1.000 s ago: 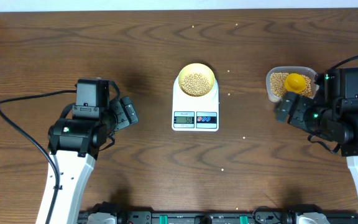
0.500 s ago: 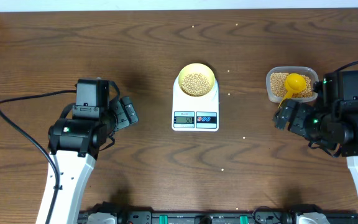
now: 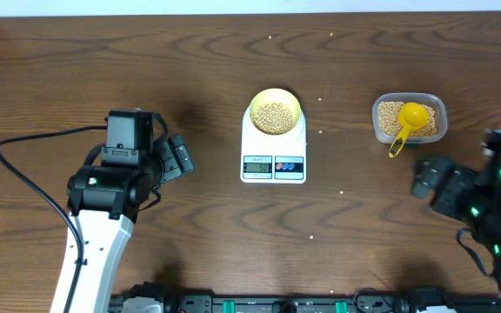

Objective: Scoop item into bowl and weigh 50g on scale

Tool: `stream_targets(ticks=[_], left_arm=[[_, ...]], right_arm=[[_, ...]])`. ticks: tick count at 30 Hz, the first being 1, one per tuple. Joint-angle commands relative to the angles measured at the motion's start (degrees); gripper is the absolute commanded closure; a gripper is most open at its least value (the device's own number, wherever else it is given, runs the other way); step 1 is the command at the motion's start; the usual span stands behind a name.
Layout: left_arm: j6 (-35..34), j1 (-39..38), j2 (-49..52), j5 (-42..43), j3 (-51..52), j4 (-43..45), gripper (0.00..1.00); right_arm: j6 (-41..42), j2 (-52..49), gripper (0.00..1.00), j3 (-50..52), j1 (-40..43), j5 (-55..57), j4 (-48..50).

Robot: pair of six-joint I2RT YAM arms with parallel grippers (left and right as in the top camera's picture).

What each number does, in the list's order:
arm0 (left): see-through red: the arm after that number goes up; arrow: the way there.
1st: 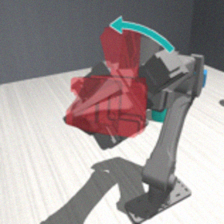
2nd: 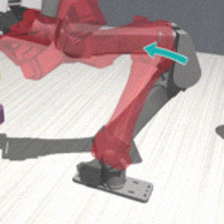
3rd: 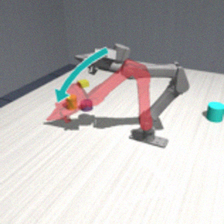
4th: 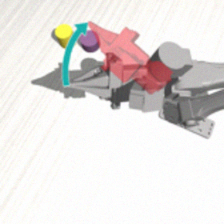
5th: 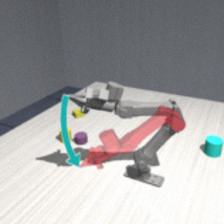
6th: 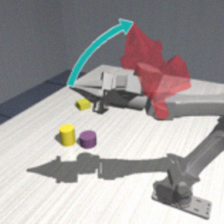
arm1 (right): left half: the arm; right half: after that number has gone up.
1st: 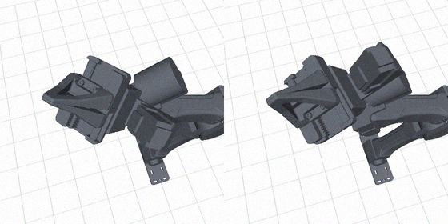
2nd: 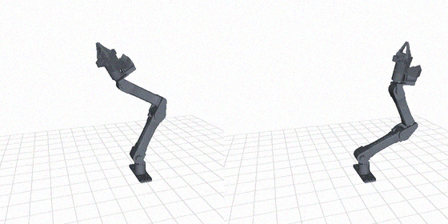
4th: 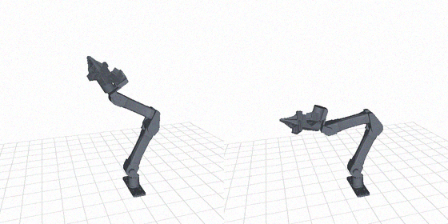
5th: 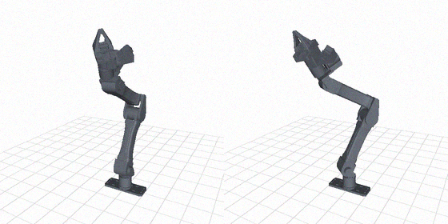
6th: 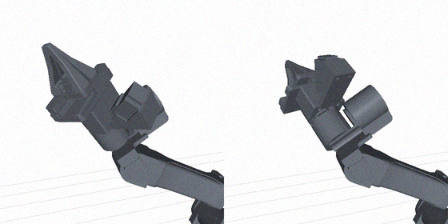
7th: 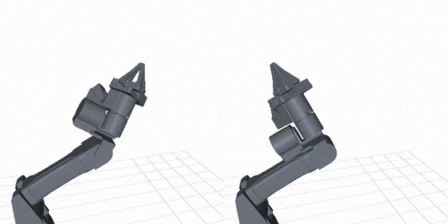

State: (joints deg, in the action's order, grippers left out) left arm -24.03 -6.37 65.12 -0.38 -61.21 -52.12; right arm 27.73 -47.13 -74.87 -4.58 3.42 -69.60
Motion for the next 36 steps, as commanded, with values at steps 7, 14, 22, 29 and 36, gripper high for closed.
stream_targets(ticks=[7, 14, 22, 29, 36], left_arm=[[-0.1, 0.3, 0.0, -1.0, -0.6, -0.2, 0.04], [-0.1, 0.3, 0.0, -1.0, -0.6, -0.2, 0.04], [-0.1, 0.3, 0.0, -1.0, -0.6, -0.2, 0.04], [-0.1, 0.3, 0.0, -1.0, -0.6, -0.2, 0.04], [-0.1, 0.3, 0.0, -1.0, -0.6, -0.2, 0.04]], right_arm=[[-20.0, 14.1, 0.01, 19.7, -2.7, 7.6, 20.7], [-20.8, 23.3, 0.01, 36.4, -3.5, 7.7, 34.8], [-20.8, 33.7, 0.01, 47.5, -3.5, 10.7, 41.8], [-20.8, 41.0, 0.01, 53.5, -3.5, 13.0, 44.5], [-27.2, 46.3, 0.01, 60.5, -3.5, 13.0, 51.8]])
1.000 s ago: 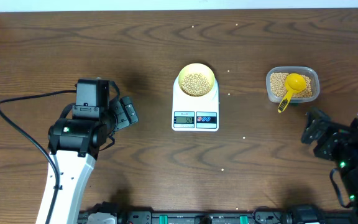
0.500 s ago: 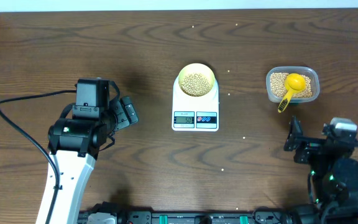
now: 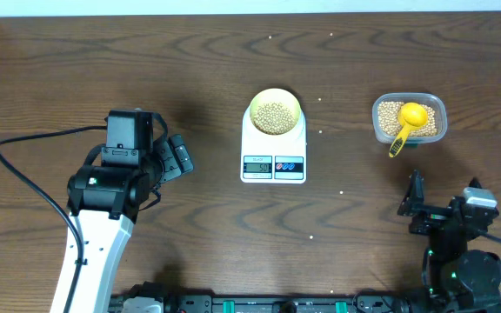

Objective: Scoop item into bowl and weigh 50g on scale

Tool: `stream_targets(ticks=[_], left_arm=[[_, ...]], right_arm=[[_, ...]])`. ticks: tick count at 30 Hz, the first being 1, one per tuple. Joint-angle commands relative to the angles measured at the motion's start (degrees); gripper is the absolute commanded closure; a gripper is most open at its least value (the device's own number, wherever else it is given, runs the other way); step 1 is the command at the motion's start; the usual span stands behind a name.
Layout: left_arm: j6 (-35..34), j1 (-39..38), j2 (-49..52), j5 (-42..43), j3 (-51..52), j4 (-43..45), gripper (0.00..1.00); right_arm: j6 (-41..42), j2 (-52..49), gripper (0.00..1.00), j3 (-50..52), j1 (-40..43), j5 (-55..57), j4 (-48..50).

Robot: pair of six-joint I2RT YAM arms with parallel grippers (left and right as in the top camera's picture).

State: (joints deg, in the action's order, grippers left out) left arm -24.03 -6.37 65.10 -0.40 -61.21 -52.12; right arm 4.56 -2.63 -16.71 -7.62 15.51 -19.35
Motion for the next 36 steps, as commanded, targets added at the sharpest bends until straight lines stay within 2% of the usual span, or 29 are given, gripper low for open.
stream_targets(ticks=[1, 20, 27, 36], left_arm=[[-0.1, 0.3, 0.1, -1.0, -0.6, -0.2, 0.04], [-0.1, 0.3, 0.1, -1.0, -0.6, -0.2, 0.04], [-0.1, 0.3, 0.1, -1.0, -0.6, -0.2, 0.04], [-0.1, 0.3, 0.1, -1.0, -0.6, -0.2, 0.04]], right_arm=[[-4.7, 2.3, 0.01, 3.3, -0.4, 0.9, 2.7], [-6.1, 2.3, 0.01, 16.4, -0.4, 3.9, 25.2], [-5.5, 2.3, 0.01, 16.4, -0.3, 2.9, 23.8], [-7.4, 2.3, 0.01, 16.4, -0.1, -6.1, 15.9]])
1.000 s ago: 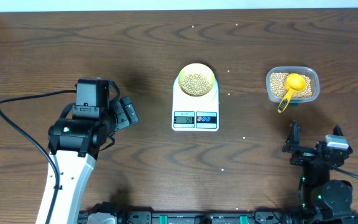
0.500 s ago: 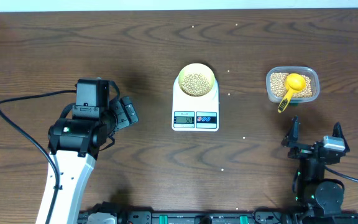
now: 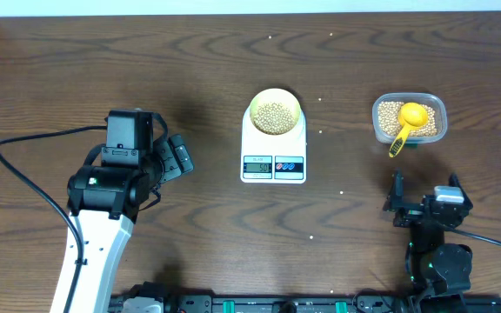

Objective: Scoop item into bowl and weigh 50g on scale

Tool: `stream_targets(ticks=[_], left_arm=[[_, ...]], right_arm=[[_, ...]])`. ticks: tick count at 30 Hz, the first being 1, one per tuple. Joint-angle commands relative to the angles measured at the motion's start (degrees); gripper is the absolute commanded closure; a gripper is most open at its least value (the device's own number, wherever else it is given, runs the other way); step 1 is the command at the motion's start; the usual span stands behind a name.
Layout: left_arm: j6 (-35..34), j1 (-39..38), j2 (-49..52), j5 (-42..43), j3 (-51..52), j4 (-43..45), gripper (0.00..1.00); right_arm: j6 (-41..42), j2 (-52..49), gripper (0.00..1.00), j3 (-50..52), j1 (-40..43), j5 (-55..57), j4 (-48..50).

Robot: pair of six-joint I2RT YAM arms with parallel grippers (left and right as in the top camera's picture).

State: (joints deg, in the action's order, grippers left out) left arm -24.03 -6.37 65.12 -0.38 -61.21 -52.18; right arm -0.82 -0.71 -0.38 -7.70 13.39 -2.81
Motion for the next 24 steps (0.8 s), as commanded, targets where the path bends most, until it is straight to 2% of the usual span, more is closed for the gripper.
stream_targets(ticks=[1, 10, 24], left_arm=[[-0.1, 0.4, 0.0, -1.0, -0.6, -0.1, 0.04], [-0.1, 0.3, 0.0, -1.0, -0.6, -0.1, 0.04], [-0.1, 0.3, 0.0, -1.0, -0.6, -0.1, 0.04]], right_arm=[[-2.4, 0.4, 0.01, 0.1, 0.3, -4.6, -0.7], [-2.5, 0.4, 0.01, 0.1, 4.8, -5.2, -0.9], [-3.3, 0.4, 0.01, 0.1, 4.9, -6.7, -1.1]])
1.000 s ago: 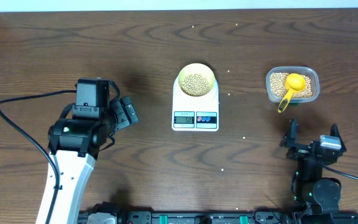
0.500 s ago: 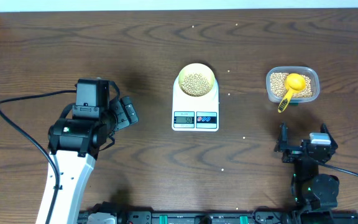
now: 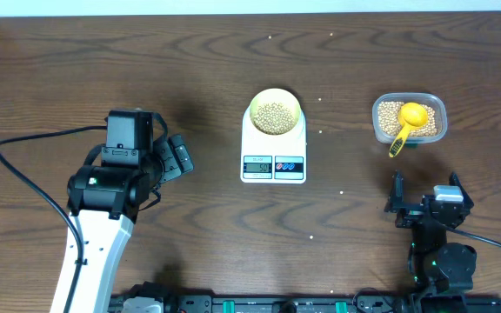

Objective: Scoop item into bowl and weigh 50g on scale

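Observation:
A yellow bowl (image 3: pixel 275 110) holding pale beans stands on the white scale (image 3: pixel 273 162), whose display is lit but unreadable. To the right, a clear container (image 3: pixel 410 119) of beans holds a yellow scoop (image 3: pixel 407 123), its handle pointing down-left over the rim. My left gripper (image 3: pixel 181 157) hovers left of the scale; its jaws cannot be made out. My right gripper (image 3: pixel 397 197) sits near the front right, below the container, and its fingers show too little to judge. Neither gripper touches anything.
A few stray beans (image 3: pixel 321 132) lie scattered on the brown table (image 3: pixel 190 61) around the scale. A black cable (image 3: pixel 24 148) loops at the left beside the left arm. The arm bases line the front edge.
The right arm stood at the far right edge, beside the container. It then drew back toward the front right and settled lower and further left, folded near its base. The left arm, bowl, scale and scoop kept their places throughout.

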Tool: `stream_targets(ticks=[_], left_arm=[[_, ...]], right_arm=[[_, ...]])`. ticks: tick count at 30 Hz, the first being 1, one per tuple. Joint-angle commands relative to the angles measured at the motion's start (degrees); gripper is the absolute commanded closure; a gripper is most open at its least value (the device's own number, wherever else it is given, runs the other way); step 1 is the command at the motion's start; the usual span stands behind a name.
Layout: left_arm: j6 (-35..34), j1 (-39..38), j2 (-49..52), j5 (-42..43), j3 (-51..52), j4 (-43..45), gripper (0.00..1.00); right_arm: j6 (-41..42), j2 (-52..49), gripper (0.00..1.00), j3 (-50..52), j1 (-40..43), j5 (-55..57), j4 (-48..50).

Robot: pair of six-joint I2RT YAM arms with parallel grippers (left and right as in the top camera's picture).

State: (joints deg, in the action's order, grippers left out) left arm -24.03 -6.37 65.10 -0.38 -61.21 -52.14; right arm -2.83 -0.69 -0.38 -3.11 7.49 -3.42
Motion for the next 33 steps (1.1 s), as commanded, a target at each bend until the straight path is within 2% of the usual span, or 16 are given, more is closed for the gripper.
stream_targets(ticks=[1, 5, 33], left_arm=[[-0.1, 0.3, 0.1, -1.0, -0.6, -0.1, 0.04], [-0.1, 0.3, 0.1, -1.0, -0.6, -0.1, 0.04], [-0.1, 0.3, 0.1, -1.0, -0.6, -0.1, 0.04]], right_arm=[[-2.5, 0.4, 0.01, 0.1, 0.3, -1.6, -0.5], [-6.8, 0.4, 0.01, 0.1, 0.5, -5.6, -0.9], [-6.6, 0.4, 0.01, 0.1, 0.6, -5.5, -0.8]])
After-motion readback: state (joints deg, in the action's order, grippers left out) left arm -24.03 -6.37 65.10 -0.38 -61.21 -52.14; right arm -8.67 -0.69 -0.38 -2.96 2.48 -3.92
